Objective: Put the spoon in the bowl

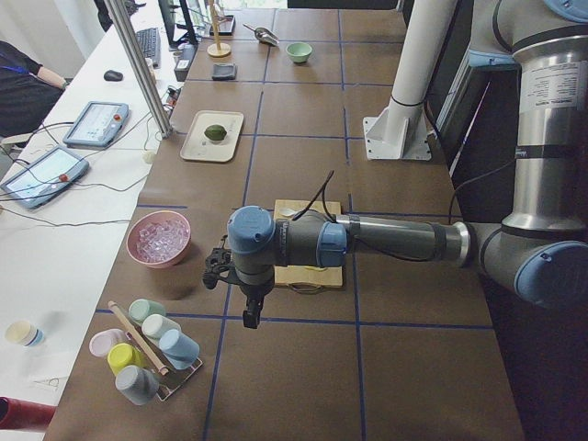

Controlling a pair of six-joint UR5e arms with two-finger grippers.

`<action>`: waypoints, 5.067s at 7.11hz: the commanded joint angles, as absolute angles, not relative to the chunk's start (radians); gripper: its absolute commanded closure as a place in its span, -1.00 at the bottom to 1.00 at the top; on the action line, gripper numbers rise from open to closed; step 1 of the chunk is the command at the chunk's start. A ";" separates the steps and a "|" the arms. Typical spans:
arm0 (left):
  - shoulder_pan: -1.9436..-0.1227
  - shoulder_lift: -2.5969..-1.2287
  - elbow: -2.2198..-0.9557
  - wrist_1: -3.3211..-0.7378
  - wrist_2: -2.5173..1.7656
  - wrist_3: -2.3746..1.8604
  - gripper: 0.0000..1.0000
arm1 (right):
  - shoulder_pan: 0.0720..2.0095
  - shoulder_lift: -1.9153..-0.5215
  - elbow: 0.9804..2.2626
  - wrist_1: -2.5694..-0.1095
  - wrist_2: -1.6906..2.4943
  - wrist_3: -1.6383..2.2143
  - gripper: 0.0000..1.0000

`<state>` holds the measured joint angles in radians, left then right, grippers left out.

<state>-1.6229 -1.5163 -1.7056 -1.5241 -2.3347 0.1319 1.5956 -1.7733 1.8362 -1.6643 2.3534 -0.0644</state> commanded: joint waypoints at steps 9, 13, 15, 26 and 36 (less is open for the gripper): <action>-1.617 -1.517 -1.698 -1.536 -2.336 0.130 -1.00 | 1.467 -1.704 1.783 -1.484 2.385 0.034 -0.99; -1.617 -1.522 -1.710 -1.536 -2.336 0.130 -1.00 | 1.299 -1.681 1.692 -1.169 2.381 0.369 -0.99; -1.615 -1.526 -1.704 -1.537 -2.336 0.132 -1.00 | 1.249 -1.677 1.636 -1.152 2.376 0.371 -0.98; -1.615 -1.531 -1.713 -1.536 -2.336 0.133 -1.00 | 1.137 -1.677 1.597 -1.152 2.342 0.360 0.95; -1.615 -1.528 -1.724 -1.536 -2.345 0.132 -1.00 | 0.878 -1.219 1.761 -1.333 2.324 1.102 1.00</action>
<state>-1.6153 -1.5294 -1.7239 -1.5355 -2.3430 0.1321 0.9454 -1.3354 1.7606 -1.2368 2.3514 1.0004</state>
